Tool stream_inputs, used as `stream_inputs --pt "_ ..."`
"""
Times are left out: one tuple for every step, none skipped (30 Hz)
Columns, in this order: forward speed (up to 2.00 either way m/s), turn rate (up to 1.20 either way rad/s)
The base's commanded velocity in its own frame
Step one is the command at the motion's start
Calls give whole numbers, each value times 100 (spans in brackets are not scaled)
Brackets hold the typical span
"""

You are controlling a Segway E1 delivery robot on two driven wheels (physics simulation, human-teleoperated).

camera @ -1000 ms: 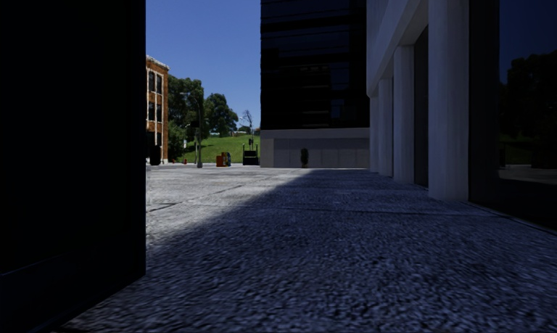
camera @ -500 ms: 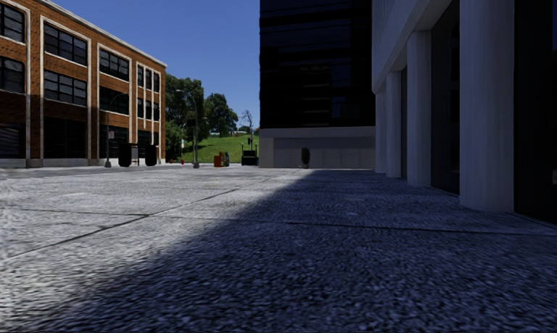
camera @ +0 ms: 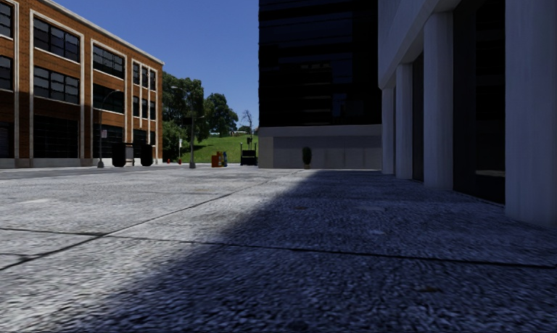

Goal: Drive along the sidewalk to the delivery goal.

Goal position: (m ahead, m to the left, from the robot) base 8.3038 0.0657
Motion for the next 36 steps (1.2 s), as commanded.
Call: stream_inputs --pt "200 0" --pt "200 0" --pt "200 0" --pt "200 0" --pt "200 0" --pt "200 0" --pt "200 0" --pt "200 0" --pt "200 0" --pt "200 0" --pt "200 0" --pt "200 0" --pt "200 0" --pt "200 0" --pt "200 0" --pt "200 0" --pt "200 0" --pt "200 0" --pt "200 0" --pt "200 0" --pt "200 0" --pt "200 0" --pt "200 0" --pt "200 0" --pt "200 0" --pt "200 -15" --pt "200 -20" --pt "200 -22" --pt "200 -22" --pt "200 -22" --pt "200 -22" --pt "200 -22" --pt "200 -22" --pt "200 -22" --pt "200 -22" --pt "200 -22"
